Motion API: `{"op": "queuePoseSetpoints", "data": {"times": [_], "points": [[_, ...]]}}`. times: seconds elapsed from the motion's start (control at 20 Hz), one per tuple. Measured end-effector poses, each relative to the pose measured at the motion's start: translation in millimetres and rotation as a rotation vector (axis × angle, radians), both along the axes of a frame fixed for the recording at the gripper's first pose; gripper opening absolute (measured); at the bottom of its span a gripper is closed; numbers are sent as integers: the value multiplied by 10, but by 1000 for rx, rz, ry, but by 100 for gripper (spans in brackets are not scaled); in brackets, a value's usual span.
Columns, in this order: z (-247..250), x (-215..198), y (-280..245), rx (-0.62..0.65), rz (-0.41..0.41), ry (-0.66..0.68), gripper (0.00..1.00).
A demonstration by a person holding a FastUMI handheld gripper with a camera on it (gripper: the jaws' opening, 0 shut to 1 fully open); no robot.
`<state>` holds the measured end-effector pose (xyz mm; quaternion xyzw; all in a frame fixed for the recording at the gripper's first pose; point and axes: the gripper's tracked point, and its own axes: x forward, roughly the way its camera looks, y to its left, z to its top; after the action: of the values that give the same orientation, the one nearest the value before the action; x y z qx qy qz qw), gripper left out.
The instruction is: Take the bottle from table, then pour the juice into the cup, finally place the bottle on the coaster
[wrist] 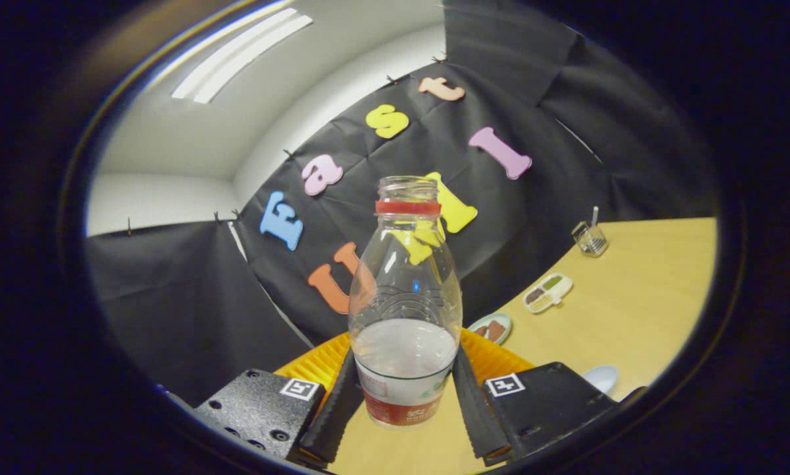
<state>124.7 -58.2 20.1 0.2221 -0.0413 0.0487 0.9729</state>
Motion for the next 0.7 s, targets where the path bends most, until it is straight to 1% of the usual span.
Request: {"op": "queuePoseSetpoints", "data": {"times": [0.05, 0.25, 0.4, 0.7], "points": [[-33, 17, 41, -55, -15, 13, 77], [-210, 171, 191, -233, -31, 55, 77], [-386, 274, 165, -347, -82, 95, 77], [-617, 594, 143, -458, -163, 117, 78]]}}
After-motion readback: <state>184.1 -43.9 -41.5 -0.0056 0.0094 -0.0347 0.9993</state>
